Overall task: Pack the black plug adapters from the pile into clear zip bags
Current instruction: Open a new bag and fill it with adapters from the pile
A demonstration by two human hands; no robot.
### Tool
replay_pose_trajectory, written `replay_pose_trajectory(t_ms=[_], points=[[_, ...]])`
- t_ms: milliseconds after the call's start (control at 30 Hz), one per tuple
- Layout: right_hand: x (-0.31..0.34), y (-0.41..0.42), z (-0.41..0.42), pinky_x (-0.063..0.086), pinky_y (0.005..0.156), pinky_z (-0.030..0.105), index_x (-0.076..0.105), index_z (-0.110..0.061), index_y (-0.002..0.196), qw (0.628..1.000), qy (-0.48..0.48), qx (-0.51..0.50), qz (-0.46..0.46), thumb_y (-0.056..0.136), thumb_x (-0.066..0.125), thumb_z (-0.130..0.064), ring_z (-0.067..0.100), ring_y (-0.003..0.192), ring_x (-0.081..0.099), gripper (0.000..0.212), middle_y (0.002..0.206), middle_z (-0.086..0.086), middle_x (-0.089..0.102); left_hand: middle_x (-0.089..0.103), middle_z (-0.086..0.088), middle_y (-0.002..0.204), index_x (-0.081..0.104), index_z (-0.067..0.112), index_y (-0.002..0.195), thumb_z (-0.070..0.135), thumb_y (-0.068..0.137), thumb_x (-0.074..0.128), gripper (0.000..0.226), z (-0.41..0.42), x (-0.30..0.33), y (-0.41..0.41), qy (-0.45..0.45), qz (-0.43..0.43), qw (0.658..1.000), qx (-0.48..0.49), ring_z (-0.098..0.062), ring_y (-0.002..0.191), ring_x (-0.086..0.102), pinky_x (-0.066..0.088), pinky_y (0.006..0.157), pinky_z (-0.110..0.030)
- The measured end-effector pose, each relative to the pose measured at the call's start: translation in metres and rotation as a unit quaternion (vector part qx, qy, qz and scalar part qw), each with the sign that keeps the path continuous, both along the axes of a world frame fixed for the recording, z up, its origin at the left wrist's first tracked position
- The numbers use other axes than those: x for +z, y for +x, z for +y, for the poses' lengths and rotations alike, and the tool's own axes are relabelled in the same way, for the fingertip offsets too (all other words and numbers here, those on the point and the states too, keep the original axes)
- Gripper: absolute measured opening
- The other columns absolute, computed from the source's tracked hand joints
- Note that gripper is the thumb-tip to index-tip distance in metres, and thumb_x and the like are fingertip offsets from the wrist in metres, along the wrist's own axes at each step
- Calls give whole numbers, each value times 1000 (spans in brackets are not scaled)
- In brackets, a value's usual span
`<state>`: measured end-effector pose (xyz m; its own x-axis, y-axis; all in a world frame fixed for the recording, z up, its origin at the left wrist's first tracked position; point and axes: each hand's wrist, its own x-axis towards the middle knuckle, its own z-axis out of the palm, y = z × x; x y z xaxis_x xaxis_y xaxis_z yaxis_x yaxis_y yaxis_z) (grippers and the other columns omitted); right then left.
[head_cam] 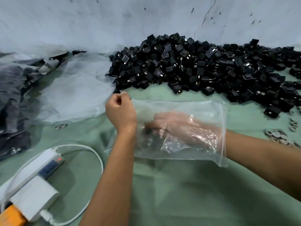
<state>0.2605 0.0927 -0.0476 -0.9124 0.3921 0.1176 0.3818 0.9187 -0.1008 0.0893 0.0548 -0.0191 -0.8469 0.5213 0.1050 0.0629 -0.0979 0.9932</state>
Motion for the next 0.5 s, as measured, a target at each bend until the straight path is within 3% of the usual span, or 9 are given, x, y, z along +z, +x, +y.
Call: replay_pose_trajectory(t_ms=[100, 167, 200, 267, 333, 367, 400, 433, 500], points=[[3, -6, 0, 43, 79, 13, 60, -18, 135, 996, -39, -30, 71, 94, 45, -22, 12, 80, 59, 44, 108, 5, 69, 49, 1, 58, 56, 17, 60, 17, 96, 54, 36, 4, -16, -12, 21, -70, 997, -7, -23, 62, 42, 32, 62, -37], [-5, -12, 0, 54, 81, 16, 58, -12, 140, 995, -33, -2, 95, 94, 62, -12, 6, 83, 58, 47, 108, 4, 67, 45, 2, 51, 55, 17, 58, 13, 94, 51, 37, 7, -19, -14, 29, -79, 996, -16, -20, 49, 36, 28, 53, -30], [-8, -16, 0, 58, 85, 21, 57, -15, 142, 996, -36, 3, 85, 96, 63, -17, 4, 88, 58, 46, 111, 0, 65, 44, 2, 50, 55, 17, 58, 11, 93, 50, 36, 7, -20, -15, 33, -86, 996, -16, -19, 45, 35, 26, 50, -28], [-5, -23, -3, 59, 93, 34, 60, -43, 131, 997, -40, 11, 65, 104, 46, -50, 4, 92, 61, 32, 107, -19, 63, 44, 2, 49, 56, 15, 59, 9, 92, 49, 34, 7, -20, -15, 37, -95, 995, -16, -18, 43, 35, 26, 47, -26], [-6, -29, 5, 57, 93, 49, 58, -60, 112, 998, -12, -22, 54, 104, 44, -59, 12, 94, 66, 16, 104, -20, 66, 44, 3, 48, 55, 14, 60, 8, 92, 48, 33, 7, -20, -14, 32, -97, 995, -20, -17, 42, 36, 26, 46, -25], [-7, -32, 7, 57, 90, 51, 56, -56, 123, 997, -45, -13, 55, 105, 51, -48, 16, 96, 66, 21, 108, -16, 64, 44, 3, 47, 55, 13, 60, 8, 92, 48, 33, 7, -21, -14, 30, -98, 995, -21, -18, 43, 36, 26, 46, -26], [1, -37, 5, 56, 88, 49, 53, -39, 140, 998, -52, -20, 24, 101, 57, -36, 17, 97, 64, 40, 113, -8, 61, 43, 2, 47, 54, 13, 60, 7, 92, 48, 33, 7, -21, -14, 29, -98, 995, -21, -19, 44, 36, 26, 46, -27], [2, -41, 6, 57, 87, 41, 49, -20, 148, 998, -47, -2, 33, 95, 58, -33, 10, 96, 62, 55, 110, -7, 58, 43, 2, 47, 54, 13, 59, 7, 91, 48, 33, 8, -21, -14, 29, -99, 994, -20, -21, 45, 36, 26, 47, -28], [12, -45, 5, 53, 79, 12, 53, 1, 141, 993, -113, 16, 40, 84, 57, -35, -11, 90, 60, 68, 95, -19, 51, 44, 1, 48, 54, 14, 58, 8, 91, 48, 34, 8, -21, -15, 30, -96, 995, -21, -24, 50, 37, 27, 51, -31]])
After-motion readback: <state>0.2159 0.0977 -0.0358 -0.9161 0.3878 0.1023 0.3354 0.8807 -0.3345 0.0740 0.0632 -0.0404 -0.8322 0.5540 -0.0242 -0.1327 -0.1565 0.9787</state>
